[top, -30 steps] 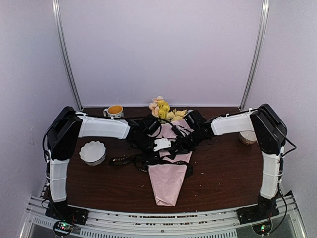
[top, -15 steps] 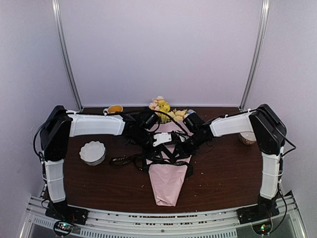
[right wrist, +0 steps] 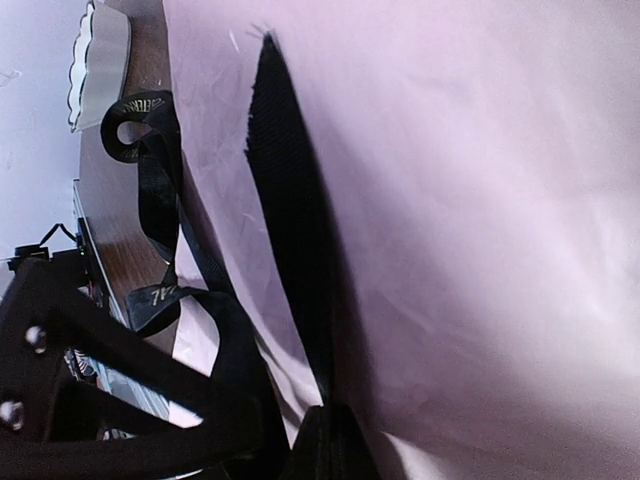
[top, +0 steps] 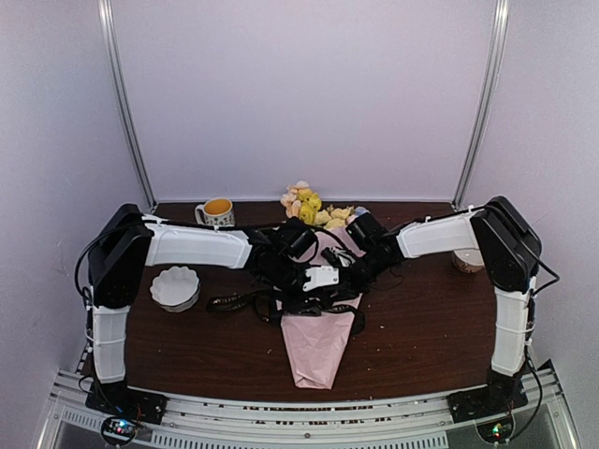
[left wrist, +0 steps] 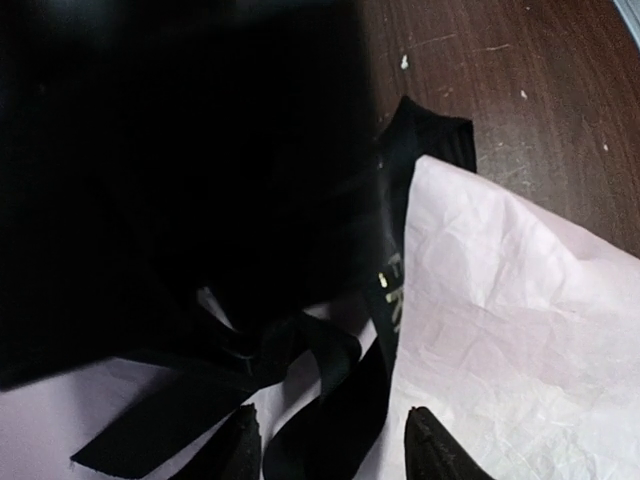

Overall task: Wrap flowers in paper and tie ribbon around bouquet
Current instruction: Cross the ribbon over the folded bouquet.

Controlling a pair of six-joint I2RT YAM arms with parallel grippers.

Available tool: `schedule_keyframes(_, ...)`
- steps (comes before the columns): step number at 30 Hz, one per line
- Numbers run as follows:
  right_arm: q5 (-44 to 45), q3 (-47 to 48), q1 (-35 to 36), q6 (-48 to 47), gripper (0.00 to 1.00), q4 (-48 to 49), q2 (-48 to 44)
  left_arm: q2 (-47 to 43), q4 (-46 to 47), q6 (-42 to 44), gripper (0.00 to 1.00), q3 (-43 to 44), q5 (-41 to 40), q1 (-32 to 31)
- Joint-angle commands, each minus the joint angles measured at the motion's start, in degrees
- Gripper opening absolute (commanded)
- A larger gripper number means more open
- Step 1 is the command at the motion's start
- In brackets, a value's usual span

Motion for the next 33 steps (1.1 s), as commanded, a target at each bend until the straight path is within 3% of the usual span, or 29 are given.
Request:
schedule_keyframes(1,0.1,-1.5,0.1,0.5,0.0,0.0,-1.1,2.8,1.5,0.6,0.51,1.8,-0.5,-0.2)
schedule_keyframes(5,0.2,-2.2,0.2,0.7,0.0,0.4,-1.3,2.6,1.3,0.4,0.41,0.6,-0.5,-0.2)
schedule_keyframes(11,-0.5,-2.0,0.2,0.0,0.0,-0.6,-1.2,1.6,1.2,-1.6,0.0,1.5,-0.7,-0.2)
schedule_keyframes(19,-4.2,-2.4,0.5,-6.2,0.0,-5.3,-2.1,-3.1,-2.7,-4.9,0.0,4.6,5.0,0.8)
schedule_keyframes(29,-13.5,-3.1,2.4,-13.2,0.07,-8.7,-3.4,-7.5,-1.8,-7.1,0.0,1.7,9.1,1.4)
schedule_keyframes(33,-15.4,-2.9,2.4,-18.6,0.09,-14.7,-3.4,-9.5,1.2,-9.6,0.0,-0.2,12.2,2.5)
